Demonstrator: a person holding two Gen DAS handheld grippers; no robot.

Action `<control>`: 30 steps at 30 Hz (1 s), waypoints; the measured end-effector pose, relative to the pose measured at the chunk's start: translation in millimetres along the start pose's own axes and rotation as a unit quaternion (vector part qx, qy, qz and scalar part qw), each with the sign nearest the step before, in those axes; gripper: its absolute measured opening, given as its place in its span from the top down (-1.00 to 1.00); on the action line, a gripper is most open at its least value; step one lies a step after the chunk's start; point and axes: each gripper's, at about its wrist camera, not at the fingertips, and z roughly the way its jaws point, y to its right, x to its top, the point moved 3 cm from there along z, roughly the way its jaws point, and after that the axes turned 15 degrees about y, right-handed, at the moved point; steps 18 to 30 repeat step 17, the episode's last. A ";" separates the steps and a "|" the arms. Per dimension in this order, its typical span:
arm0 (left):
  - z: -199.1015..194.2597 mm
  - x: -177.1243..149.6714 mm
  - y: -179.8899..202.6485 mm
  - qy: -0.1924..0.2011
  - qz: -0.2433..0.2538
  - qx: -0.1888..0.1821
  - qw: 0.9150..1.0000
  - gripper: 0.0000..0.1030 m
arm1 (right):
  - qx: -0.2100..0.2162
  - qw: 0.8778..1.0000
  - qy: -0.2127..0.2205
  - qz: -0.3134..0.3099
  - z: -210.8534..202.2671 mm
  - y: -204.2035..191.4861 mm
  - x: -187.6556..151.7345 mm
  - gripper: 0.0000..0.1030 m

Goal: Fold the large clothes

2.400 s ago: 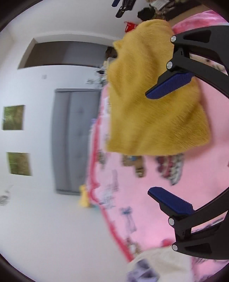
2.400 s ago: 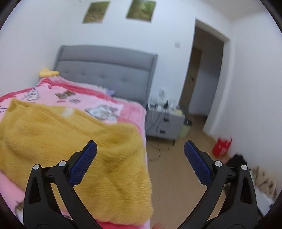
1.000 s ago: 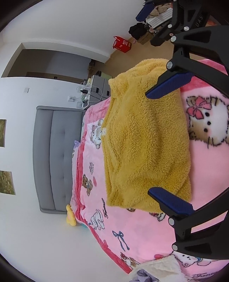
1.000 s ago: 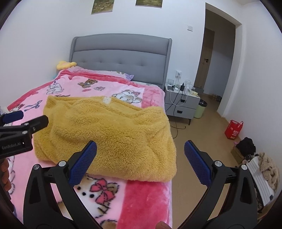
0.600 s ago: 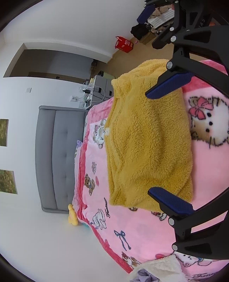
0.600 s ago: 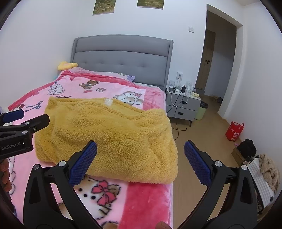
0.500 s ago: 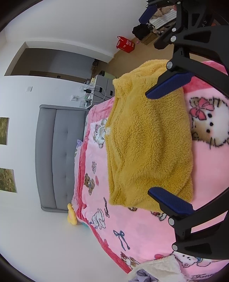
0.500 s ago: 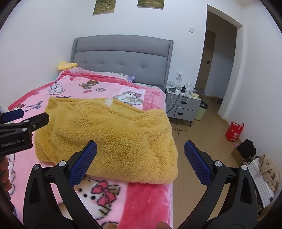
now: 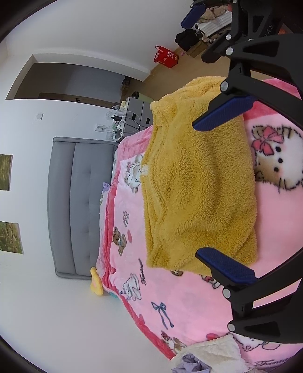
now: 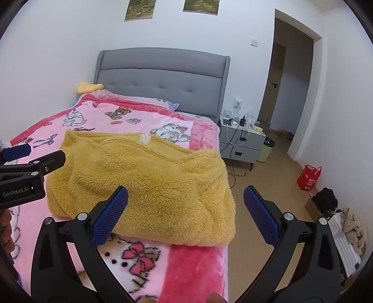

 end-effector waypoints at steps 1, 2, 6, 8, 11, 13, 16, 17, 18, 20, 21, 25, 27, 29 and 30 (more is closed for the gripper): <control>0.3 -0.1 0.0 -0.002 0.000 0.000 1.000 -0.90 | -0.001 1.000 0.000 0.001 0.0 0.0 0.3 -0.85; 0.5 -0.4 0.2 -0.003 0.000 0.001 1.000 -0.90 | 0.001 1.000 -0.001 0.003 0.1 -0.4 0.7 -0.85; 1.2 -0.7 -1.2 -0.002 0.005 0.010 1.000 -0.90 | 0.004 1.000 0.002 -0.006 0.4 -4.5 3.2 -0.85; 0.4 -0.4 -0.7 0.000 0.008 0.013 1.000 -0.90 | 0.005 1.000 0.004 -0.008 0.2 -5.5 4.5 -0.85; -0.4 0.5 0.9 0.002 0.015 0.013 1.000 -0.90 | 0.006 1.000 0.004 -0.007 1.1 -5.6 5.8 -0.85; -1.5 1.2 1.9 0.004 0.016 0.012 1.000 -0.90 | 0.005 1.000 0.002 -0.006 2.2 -4.9 5.7 -0.85; -2.8 2.4 3.7 0.007 0.021 0.014 1.000 -0.90 | 0.003 1.000 0.002 -0.001 2.5 -2.8 5.7 -0.85; -3.2 2.4 4.3 0.008 0.024 0.015 1.000 -0.90 | 0.002 1.000 0.001 0.001 2.5 -1.9 5.9 -0.85; -3.2 2.4 4.3 0.008 0.024 0.015 1.000 -0.90 | 0.002 1.000 0.001 0.001 2.5 -1.9 5.9 -0.85; -3.2 2.4 4.3 0.008 0.024 0.015 1.000 -0.90 | 0.002 1.000 0.001 0.001 2.5 -1.9 5.9 -0.85; -3.2 2.4 4.3 0.008 0.024 0.015 1.000 -0.90 | 0.002 1.000 0.001 0.001 2.5 -1.9 5.9 -0.85; -3.2 2.4 4.3 0.008 0.024 0.015 1.000 -0.90 | 0.002 1.000 0.001 0.001 2.5 -1.9 5.9 -0.85; -3.2 2.4 4.3 0.008 0.024 0.015 1.000 -0.90 | 0.002 1.000 0.001 0.001 2.5 -1.9 5.9 -0.85; -3.2 2.4 4.3 0.008 0.024 0.015 1.000 -0.90 | 0.002 1.000 0.001 0.001 2.5 -1.9 5.9 -0.85; -3.2 2.4 4.3 0.008 0.024 0.015 1.000 -0.90 | 0.002 1.000 0.001 0.001 2.5 -1.9 5.9 -0.85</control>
